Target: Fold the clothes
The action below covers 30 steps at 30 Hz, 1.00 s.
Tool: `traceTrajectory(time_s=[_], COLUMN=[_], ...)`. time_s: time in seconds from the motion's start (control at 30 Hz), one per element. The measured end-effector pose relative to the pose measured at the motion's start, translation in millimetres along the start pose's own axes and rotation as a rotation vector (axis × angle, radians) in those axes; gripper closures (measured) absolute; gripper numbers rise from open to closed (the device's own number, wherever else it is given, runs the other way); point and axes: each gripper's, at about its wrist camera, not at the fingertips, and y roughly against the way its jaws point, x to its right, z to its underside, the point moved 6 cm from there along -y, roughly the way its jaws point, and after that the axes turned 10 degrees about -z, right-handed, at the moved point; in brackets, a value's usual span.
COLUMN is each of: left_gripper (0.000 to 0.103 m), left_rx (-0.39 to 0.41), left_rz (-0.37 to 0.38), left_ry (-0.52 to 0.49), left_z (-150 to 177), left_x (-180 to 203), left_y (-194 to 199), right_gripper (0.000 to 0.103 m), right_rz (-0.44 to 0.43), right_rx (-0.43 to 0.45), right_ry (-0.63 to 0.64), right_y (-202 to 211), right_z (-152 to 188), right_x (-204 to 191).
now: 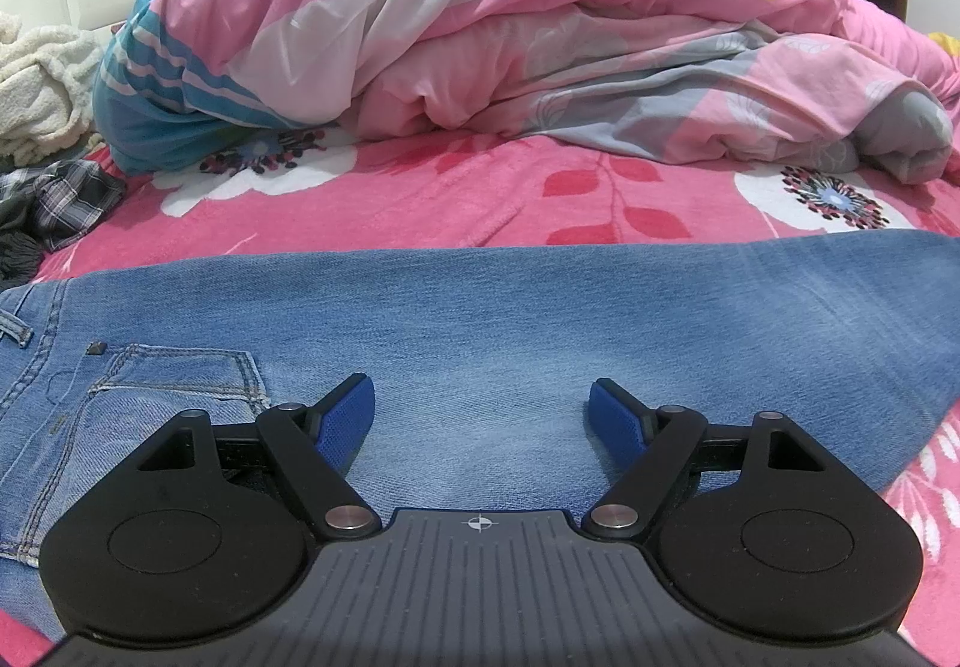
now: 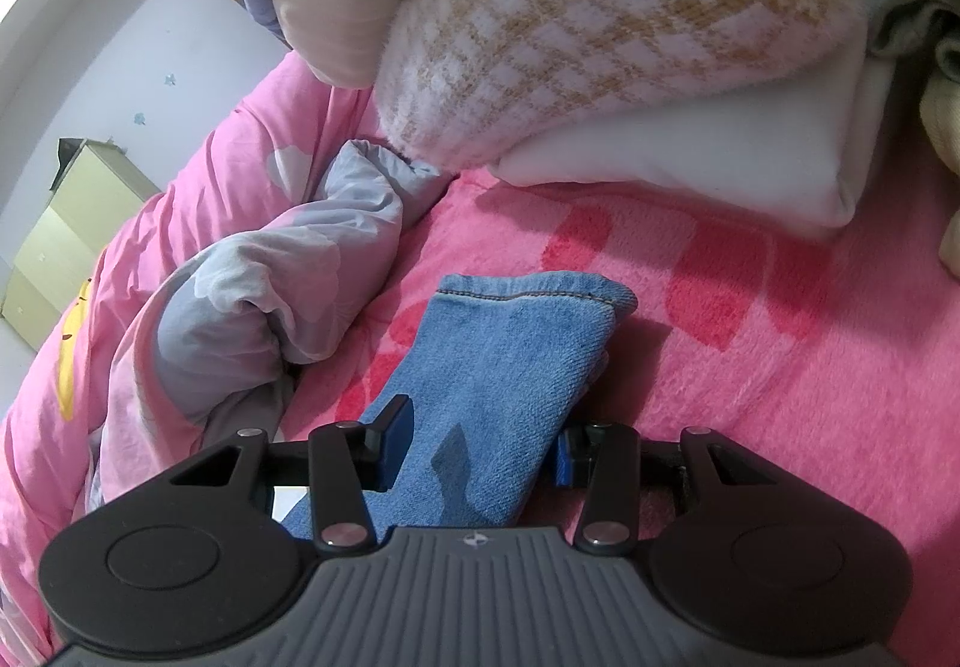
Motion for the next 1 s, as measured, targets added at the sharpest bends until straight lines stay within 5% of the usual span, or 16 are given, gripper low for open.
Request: traceTrajectory(time_s=[0.17, 0.5, 0.73, 1.0], left_gripper=[0.023, 0.022, 0.022, 0.022], left_rx=[0.0, -0.002, -0.003, -0.007], left_rz=[0.0, -0.009, -0.002, 0.004], left_ry=[0.0, 0.0, 0.008, 0.019], left_z=[0, -1, -1, -1], left_x=[0, 2, 1, -1], left_y=[0, -1, -2, -2], right_gripper=[0.059, 0.093, 0.098, 0.098], right_rz=[-0.001, -0.016, -0.014, -0.054], right_rx=[0.008, 0.037, 0.045, 0.037], right_ry=[0.003, -0.07, -0.07, 0.092], right_y=[1, 4, 7, 25], right_z=[0, -1, -5, -6], right_x=[0, 11, 2, -45])
